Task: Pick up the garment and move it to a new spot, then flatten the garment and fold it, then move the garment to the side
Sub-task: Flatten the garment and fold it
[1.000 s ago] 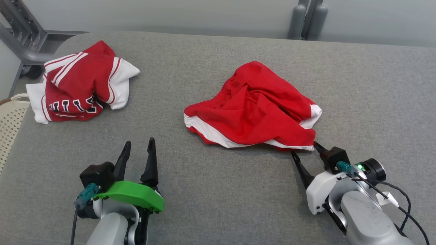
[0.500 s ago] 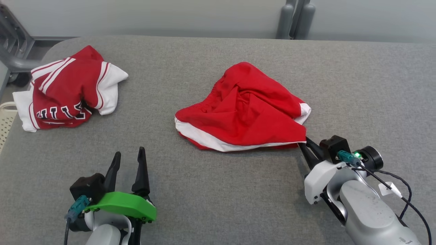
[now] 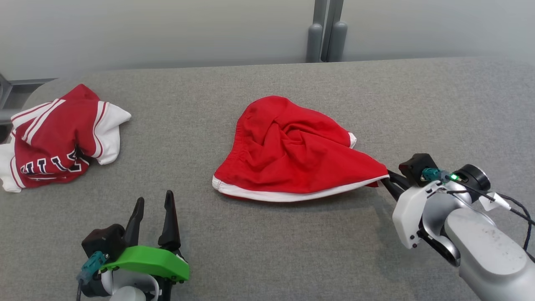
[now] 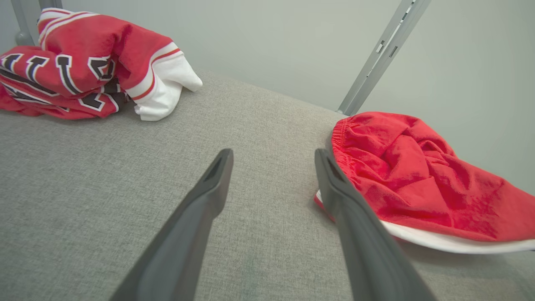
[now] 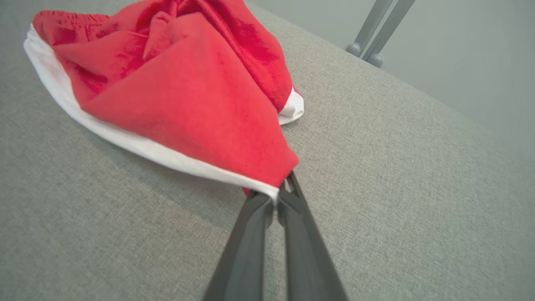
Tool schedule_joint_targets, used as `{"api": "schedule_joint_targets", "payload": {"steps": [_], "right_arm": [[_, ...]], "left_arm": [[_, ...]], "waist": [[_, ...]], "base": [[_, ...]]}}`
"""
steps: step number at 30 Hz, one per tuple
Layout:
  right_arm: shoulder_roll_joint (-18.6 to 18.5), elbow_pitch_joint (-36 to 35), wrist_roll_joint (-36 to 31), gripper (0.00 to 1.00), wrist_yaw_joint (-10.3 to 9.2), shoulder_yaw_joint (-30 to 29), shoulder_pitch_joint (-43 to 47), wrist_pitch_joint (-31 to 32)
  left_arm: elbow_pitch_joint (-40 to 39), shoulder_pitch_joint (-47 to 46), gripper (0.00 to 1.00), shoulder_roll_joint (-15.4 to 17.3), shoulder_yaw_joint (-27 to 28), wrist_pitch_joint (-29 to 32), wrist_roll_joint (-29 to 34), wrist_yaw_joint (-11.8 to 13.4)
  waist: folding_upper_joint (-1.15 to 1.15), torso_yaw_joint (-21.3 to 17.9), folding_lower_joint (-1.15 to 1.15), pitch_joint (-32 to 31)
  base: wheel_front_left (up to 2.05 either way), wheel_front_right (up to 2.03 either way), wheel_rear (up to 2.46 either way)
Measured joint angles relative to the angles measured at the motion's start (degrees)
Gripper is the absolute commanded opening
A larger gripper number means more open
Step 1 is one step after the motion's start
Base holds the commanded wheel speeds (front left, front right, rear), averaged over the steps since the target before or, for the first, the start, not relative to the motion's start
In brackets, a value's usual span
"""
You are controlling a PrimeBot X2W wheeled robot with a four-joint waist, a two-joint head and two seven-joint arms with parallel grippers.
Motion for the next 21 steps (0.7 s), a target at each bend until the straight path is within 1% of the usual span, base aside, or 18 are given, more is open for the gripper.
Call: {"api": "schedule_joint_targets", "payload": {"steps": [3,5,7,9,11,14,15,21], "right_arm": [[-3.28,-5.38,2.36,0.00,0.00,1.18,0.01,7.54],[-5.17,-8.14,3.85,0.00,0.00,2.19,0.01,11.47],[-6.08,-9.72,4.69,0.00,0.00,2.44,-0.15,13.44],[-6.22,-9.56,5.63,0.00,0.00,2.50,-0.92,14.50],[-5.92,-7.61,6.83,0.00,0.00,2.50,-2.03,14.92],[-5.83,-2.87,7.73,0.00,0.00,3.28,-3.81,15.13],[-5.91,0.64,8.37,0.00,0.00,3.77,-5.31,14.34],[-5.77,9.49,8.89,0.00,0.01,5.41,-9.12,9.42]], "left_arm": [[-0.16,0.35,1.00,-0.24,-0.08,-0.01,-0.01,-0.01],[-0.20,0.40,1.00,-0.48,-0.21,-0.01,-0.01,-0.14],[-0.27,0.40,1.00,-0.69,-0.33,-0.01,-0.01,-0.31],[-0.26,0.37,1.00,-0.83,-0.48,0.00,0.00,-0.37],[-0.25,0.19,1.00,-0.88,-0.57,-0.01,0.00,-0.59],[-0.13,-0.67,1.00,-1.04,-1.09,0.00,0.13,-0.83],[-0.01,-1.41,1.00,-1.13,-1.46,0.01,0.18,-0.92],[0.68,-2.26,1.00,-1.23,-1.93,0.01,0.58,-1.18]], "waist": [[0.00,-0.23,0.00,-0.68],[0.00,0.01,0.00,-0.79],[0.00,0.47,0.00,-0.67],[0.00,1.11,0.00,-0.34],[0.00,1.83,0.00,0.14],[0.00,3.13,0.00,0.99],[0.00,4.13,0.00,1.60],[0.00,7.20,0.00,3.44]], "base": [[0.00,0.00,0.00],[0.00,0.00,0.00],[0.00,0.00,0.00],[0.00,0.00,0.00],[0.00,0.00,0.00],[0.00,0.00,0.00],[0.00,0.00,0.00],[0.00,0.00,0.00]]}}
